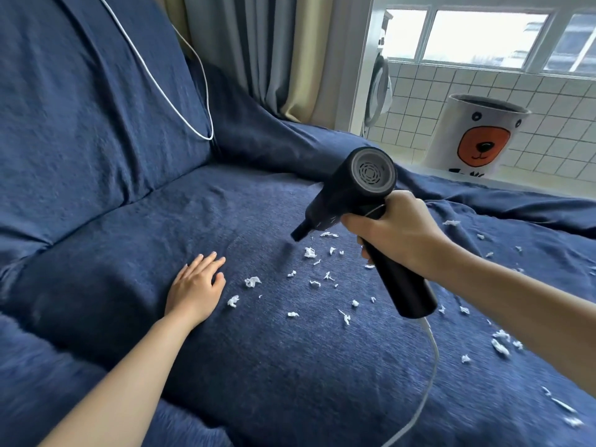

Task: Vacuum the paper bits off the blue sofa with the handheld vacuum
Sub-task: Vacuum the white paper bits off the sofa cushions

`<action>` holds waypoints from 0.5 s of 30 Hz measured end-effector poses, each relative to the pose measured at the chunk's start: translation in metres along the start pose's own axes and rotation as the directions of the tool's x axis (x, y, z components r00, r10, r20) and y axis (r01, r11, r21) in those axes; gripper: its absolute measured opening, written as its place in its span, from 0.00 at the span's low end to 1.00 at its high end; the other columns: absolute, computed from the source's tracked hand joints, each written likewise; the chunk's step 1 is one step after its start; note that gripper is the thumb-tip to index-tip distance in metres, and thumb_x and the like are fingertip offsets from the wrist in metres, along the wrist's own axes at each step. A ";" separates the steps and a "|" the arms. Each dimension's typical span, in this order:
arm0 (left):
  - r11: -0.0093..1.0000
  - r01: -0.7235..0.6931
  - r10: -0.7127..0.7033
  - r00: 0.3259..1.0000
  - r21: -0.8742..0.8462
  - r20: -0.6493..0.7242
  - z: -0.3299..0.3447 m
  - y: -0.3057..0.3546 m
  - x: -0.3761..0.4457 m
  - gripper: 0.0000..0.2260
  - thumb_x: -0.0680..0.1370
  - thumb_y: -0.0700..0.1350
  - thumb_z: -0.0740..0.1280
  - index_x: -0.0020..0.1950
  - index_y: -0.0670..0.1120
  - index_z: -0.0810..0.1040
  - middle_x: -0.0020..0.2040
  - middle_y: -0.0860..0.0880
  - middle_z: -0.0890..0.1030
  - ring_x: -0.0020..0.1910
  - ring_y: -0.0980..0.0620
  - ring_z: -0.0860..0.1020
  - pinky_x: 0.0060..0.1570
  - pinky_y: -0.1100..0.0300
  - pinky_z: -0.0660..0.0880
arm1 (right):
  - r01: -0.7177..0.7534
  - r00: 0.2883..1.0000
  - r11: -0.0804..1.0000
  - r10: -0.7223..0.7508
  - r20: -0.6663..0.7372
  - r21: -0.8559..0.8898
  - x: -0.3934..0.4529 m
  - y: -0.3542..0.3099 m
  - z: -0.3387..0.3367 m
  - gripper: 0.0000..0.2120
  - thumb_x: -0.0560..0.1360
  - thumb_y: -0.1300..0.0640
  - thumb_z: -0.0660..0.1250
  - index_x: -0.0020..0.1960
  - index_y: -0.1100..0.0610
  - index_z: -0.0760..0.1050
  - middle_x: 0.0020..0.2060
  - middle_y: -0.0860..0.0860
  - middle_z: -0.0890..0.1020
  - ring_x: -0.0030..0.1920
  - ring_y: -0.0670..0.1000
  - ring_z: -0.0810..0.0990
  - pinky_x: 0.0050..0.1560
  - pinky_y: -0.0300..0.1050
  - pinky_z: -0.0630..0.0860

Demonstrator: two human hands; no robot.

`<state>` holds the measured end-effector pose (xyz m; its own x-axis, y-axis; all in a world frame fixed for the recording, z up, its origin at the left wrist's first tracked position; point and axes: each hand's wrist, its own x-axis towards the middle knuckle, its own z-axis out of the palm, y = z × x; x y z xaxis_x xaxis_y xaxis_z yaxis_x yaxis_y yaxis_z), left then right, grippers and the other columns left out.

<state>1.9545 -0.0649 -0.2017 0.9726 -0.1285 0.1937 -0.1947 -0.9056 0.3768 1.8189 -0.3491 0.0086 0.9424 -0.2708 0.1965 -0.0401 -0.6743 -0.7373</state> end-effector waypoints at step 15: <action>0.997 0.038 -0.043 0.997 -0.069 -0.064 -0.001 0.007 -0.028 0.18 0.81 0.46 0.57 0.71 0.52 0.71 0.75 0.53 0.66 0.76 0.52 0.59 0.75 0.54 0.52 | 0.007 0.999 1.000 -0.007 -0.046 -0.002 -0.025 0.011 -0.013 0.11 0.72 0.56 0.73 0.33 0.58 0.78 0.30 0.56 0.84 0.22 0.46 0.80 0.28 0.37 0.78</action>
<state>1.9258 -0.0670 -0.2036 0.9699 -0.0634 0.2351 -0.1655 -0.8797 0.4458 1.7912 -0.3587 0.0035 0.9265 -0.2968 0.2311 -0.0337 -0.6775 -0.7348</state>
